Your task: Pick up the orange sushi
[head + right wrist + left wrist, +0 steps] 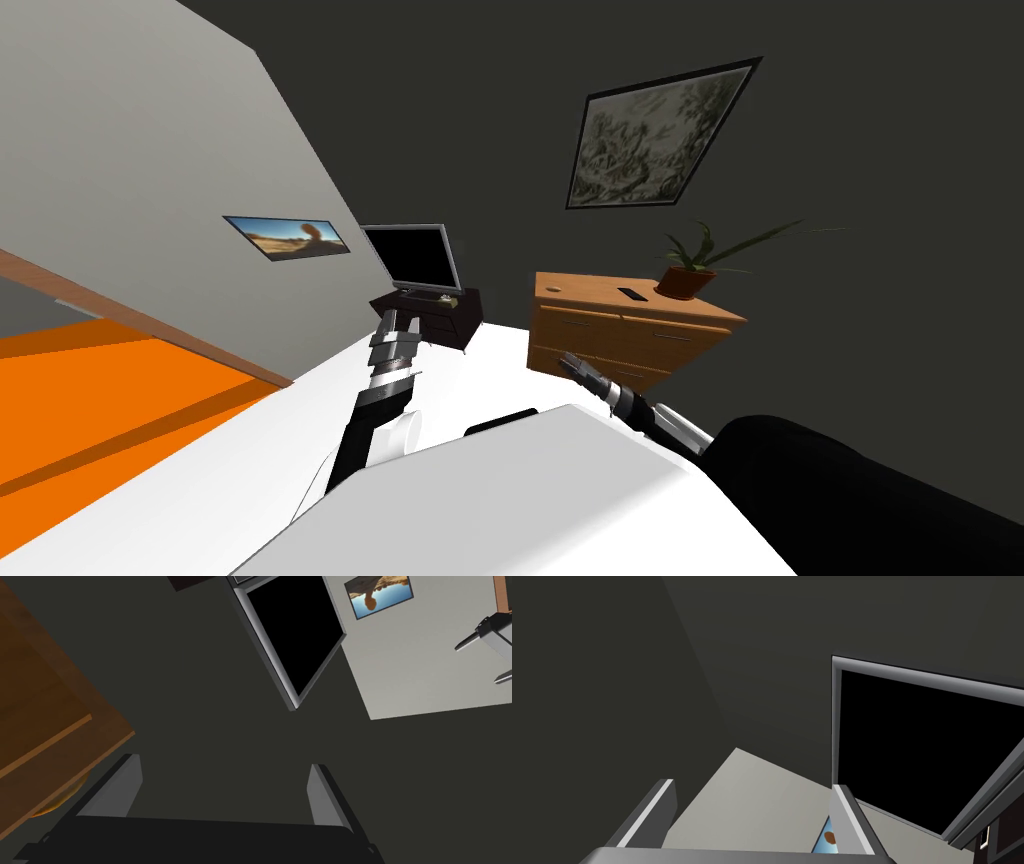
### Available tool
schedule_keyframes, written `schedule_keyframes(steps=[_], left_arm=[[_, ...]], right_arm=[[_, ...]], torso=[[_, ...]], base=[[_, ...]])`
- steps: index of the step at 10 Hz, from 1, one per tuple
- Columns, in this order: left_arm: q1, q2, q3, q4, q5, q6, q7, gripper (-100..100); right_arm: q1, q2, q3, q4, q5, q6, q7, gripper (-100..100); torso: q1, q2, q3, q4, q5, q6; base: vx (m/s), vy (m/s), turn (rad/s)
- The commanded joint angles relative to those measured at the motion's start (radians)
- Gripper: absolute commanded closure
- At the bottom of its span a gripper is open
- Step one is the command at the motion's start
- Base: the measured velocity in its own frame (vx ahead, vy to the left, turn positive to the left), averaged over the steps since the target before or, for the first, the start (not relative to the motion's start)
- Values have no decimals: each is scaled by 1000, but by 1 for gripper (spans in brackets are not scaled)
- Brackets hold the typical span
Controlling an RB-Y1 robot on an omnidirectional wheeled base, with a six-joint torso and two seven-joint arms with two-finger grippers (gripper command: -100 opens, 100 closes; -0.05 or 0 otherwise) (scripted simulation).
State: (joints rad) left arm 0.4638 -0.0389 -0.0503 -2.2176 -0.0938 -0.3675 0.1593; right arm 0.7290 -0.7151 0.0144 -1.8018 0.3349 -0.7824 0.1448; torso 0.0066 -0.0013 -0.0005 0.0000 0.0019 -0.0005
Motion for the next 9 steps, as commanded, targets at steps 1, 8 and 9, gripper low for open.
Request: schedule_keyframes(steps=[1, 8, 9], left_arm=[[0, 0, 0, 0, 0, 0, 0, 0], [0, 0, 0, 0, 0, 0, 0, 0], [0, 0, 0, 0, 0, 0, 0, 0]], right_arm=[[32, -50, -5, 50, 31, -34, 25, -100], [82, -257, -33, 227, 105, -125, 79, -100], [97, -290, -44, 255, 129, -154, 98, -100]], torso=[[0, 0, 0, 0, 0, 0], [-1, -4, -2, -1, 0, 0], [-1, -4, -2, -1, 0, 0]], base=[[8, 90, -40], [32, 77, -24], [57, 66, -4]])
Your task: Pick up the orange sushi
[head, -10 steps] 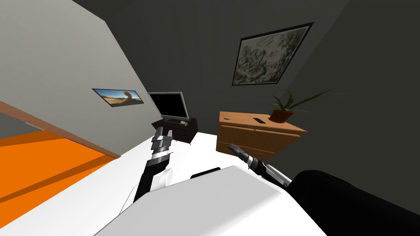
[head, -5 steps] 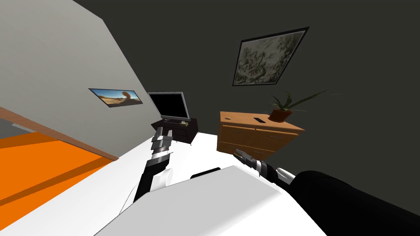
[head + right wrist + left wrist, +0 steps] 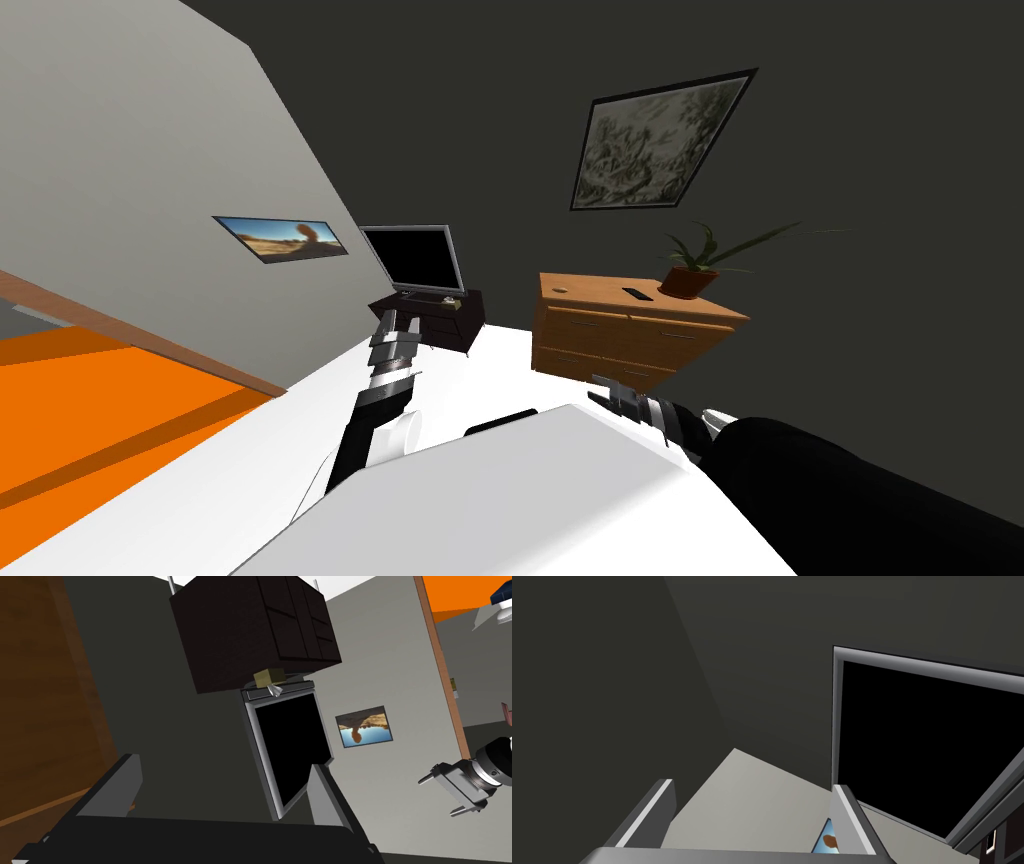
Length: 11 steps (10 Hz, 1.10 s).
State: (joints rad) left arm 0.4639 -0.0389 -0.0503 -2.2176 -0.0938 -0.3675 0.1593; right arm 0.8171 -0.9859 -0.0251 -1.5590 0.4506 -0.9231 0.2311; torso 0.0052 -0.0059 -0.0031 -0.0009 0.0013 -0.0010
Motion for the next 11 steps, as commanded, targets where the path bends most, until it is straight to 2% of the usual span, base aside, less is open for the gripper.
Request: schedule_keyframes(steps=[1, 2, 3, 4, 5, 6, 7, 8, 9, 10, 11], left_arm=[[0, 0, 0, 0, 0, 0, 0, 0], [0, 0, 0, 0, 0, 0, 0, 0], [0, 0, 0, 0, 0, 0, 0, 0], [0, 0, 0, 0, 0, 0, 0, 0], [0, 0, 0, 0, 0, 0, 0, 0], [0, 0, 0, 0, 0, 0, 0, 0], [0, 0, 0, 0, 0, 0, 0, 0], [0, 0, 0, 0, 0, 0, 0, 0], [0, 0, 0, 0, 0, 0, 0, 0], [0, 0, 0, 0, 0, 0, 0, 0], [0, 0, 0, 0, 0, 0, 0, 0]], right_arm=[[9, -50, -4, 43, 14, -13, 11, -100], [9, -57, -4, 43, 14, -13, 11, -100], [22, -98, -15, 87, 38, -41, 31, -100], [22, -122, -15, 103, 38, -41, 31, -100], [35, -153, -27, 142, 62, -68, 50, -100], [35, -184, -27, 161, 62, -68, 50, -100], [47, -210, -39, 199, 85, -94, 69, -100], [47, -244, -39, 209, 85, -94, 69, -100], [47, -252, -39, 220, 85, -94, 69, -100], [57, -294, -51, 246, 108, -119, 88, -100], [57, -317, -51, 266, 108, -119, 88, -100]], torso=[[0, 0, 0, 0, 0, 0], [0, 0, 0, 0, 0, 0], [-2, 2, 1, 0, 0, 0], [-1, 1, 1, 0, 0, 0], [-1, 0, 0, 0, 0, 0], [0, 0, 0, 0, 0, 0], [0, -1, -1, 0, 0, 0], [0, -4, -2, -1, 0, 0], [0, -3, -2, -1, 0, 0], [-2, 0, 0, 0, 0, 0], [-1, -1, -1, 0, 0, 0]], base=[[48, 63, -2], [20, 32, -2], [46, 58, 11], [56, 46, -2], [64, 68, 19], [82, 66, 7], [125, 66, 29], [101, 65, 12], [34, 31, -3], [66, 47, 46], [73, 44, 16]])
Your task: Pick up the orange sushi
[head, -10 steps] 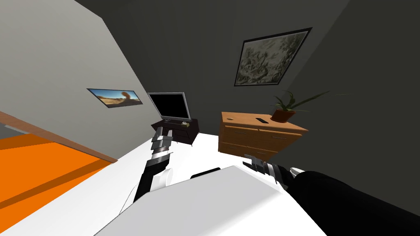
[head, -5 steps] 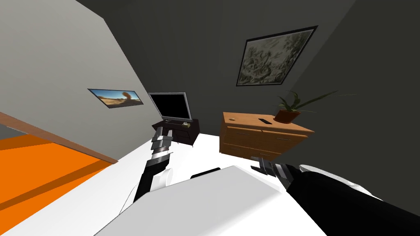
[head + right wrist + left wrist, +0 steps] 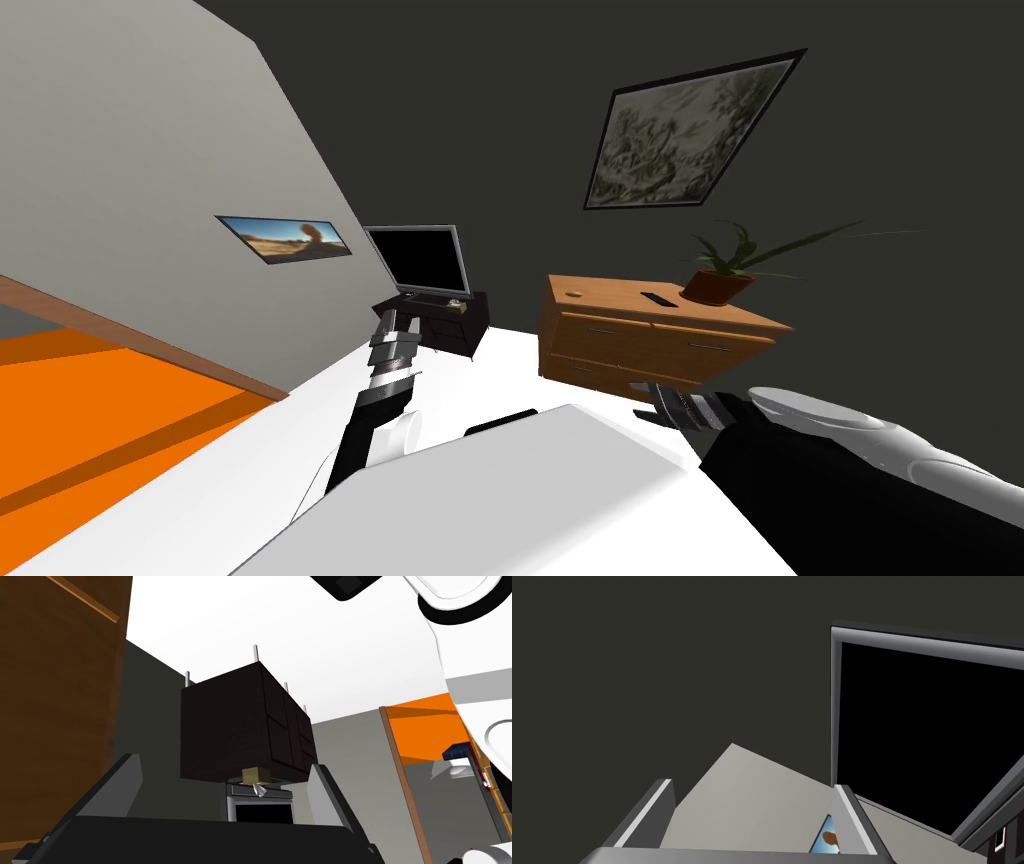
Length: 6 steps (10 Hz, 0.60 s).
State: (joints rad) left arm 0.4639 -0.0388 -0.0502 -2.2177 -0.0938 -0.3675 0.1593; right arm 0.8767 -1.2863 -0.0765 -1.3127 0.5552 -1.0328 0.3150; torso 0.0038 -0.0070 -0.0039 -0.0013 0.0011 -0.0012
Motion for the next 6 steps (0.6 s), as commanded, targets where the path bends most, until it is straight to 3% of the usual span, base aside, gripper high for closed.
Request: schedule_keyframes(steps=[1, 4, 5, 6], left_arm=[[0, 0, 0, 0, 0, 0, 0, 0], [0, 0, 0, 0, 0, 0, 0, 0], [0, 0, 0, 0, 0, 0, 0, 0], [0, 0, 0, 0, 0, 0, 0, 0]], right_arm=[[-2, -16, 0, 31, 3, -9, 4, -100], [15, -114, -26, 121, 47, -55, 41, -100], [15, -142, -26, 126, 47, -55, 41, -100], [15, -142, -26, 140, 47, -55, 41, -100]], torso=[[0, 0, 0, 0, 0, 0], [-1, -1, 0, 0, 0, 0], [1, -3, -2, -1, 0, 0], [2, -3, -2, -1, 0, 0]], base=[[32, 15, -6], [97, 39, 42], [105, 65, 31], [46, 28, -5]])
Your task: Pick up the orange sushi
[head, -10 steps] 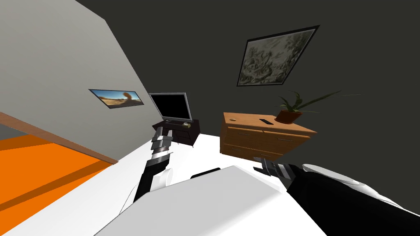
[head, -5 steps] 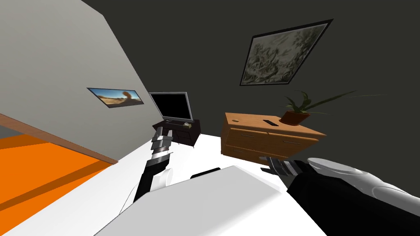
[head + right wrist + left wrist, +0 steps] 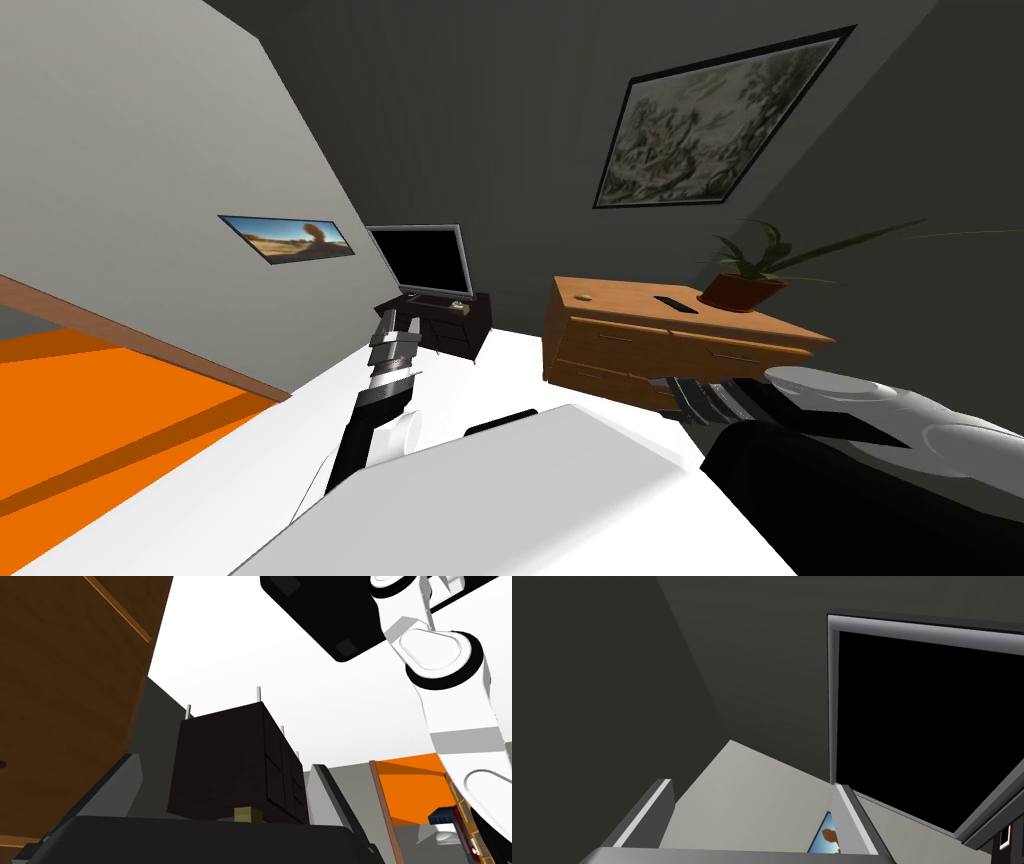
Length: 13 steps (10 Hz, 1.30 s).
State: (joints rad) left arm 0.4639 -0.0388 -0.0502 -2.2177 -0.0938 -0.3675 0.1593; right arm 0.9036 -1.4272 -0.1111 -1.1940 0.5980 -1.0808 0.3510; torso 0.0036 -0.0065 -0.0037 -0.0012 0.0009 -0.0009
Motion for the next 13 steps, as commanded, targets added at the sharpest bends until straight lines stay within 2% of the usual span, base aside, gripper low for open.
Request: schedule_keyframes(steps=[1, 2, 3, 4, 5, 6, 7, 8, 9, 10, 11, 12, 13], left_arm=[[0, 0, 0, 0, 0, 0, 0, 0], [0, 0, 0, 0, 0, 0, 0, 0], [0, 0, 0, 0, 0, 0, 0, 0], [0, 0, 0, 0, 0, 0, 0, 0], [0, 0, 0, 0, 0, 0, 0, 0], [0, 0, 0, 0, 0, 0, 0, 0], [0, 0, 0, 0, 0, 0, 0, 0], [0, 0, 0, 0, 0, 0, 0, 0], [0, 0, 0, 0, 0, 0, 0, 0], [0, 0, 0, 0, 0, 0, 0, 0], [0, 0, 0, 0, 0, 0, 0, 0], [0, 0, 0, 0, 0, 0, 0, 0], [0, 0, 0, 0, 0, 0, 0, 0]], right_arm=[[-4, -50, -5, 50, 24, -28, 23, -100], [-4, -61, -5, 73, 24, -28, 23, -100], [3, -97, -18, 119, 44, -47, 40, -100], [3, -118, -18, 120, 44, -47, 40, -100], [9, -153, -31, 165, 62, -65, 57, -100], [9, -170, -31, 165, 62, -65, 57, -100], [14, -207, -44, 198, 79, -82, 73, -100], [14, -218, -44, 205, 79, -82, 73, -100], [19, -258, -55, 241, 96, -97, 89, -100], [18, -262, -55, 241, 96, -97, 89, -100], [24, -300, -66, 272, 111, -111, 103, -100], [23, -300, -66, 272, 111, -111, 103, -100], [27, -334, -76, 298, 124, -122, 116, -100]], torso=[[0, 0, 0, 0, 0, 0], [0, -2, -1, 0, 0, -1], [-1, -2, -1, 0, 0, 0], [-1, -3, -1, 0, 0, -1], [-1, -3, -2, -1, 0, 0], [0, -7, -4, -1, 0, -1], [0, -6, -4, -1, 0, -1], [0, -6, -3, -1, 0, -1], [-1, -4, -2, -1, 0, 0], [-1, -5, -3, -1, 0, -1], [-1, -4, -3, -1, 0, 0], [-1, -5, -3, -1, 0, -1], [-1, -4, -2, -1, -1, 0]], base=[[89, 43, 72], [91, 21, 28], [107, 11, 74], [116, 22, 32], [178, 40, 79], [147, 36, 33], [133, 32, 85], [103, 15, 44], [144, 17, 64], [127, 11, 54], [131, 13, 113], [112, 2, 52], [145, -4, 96]])
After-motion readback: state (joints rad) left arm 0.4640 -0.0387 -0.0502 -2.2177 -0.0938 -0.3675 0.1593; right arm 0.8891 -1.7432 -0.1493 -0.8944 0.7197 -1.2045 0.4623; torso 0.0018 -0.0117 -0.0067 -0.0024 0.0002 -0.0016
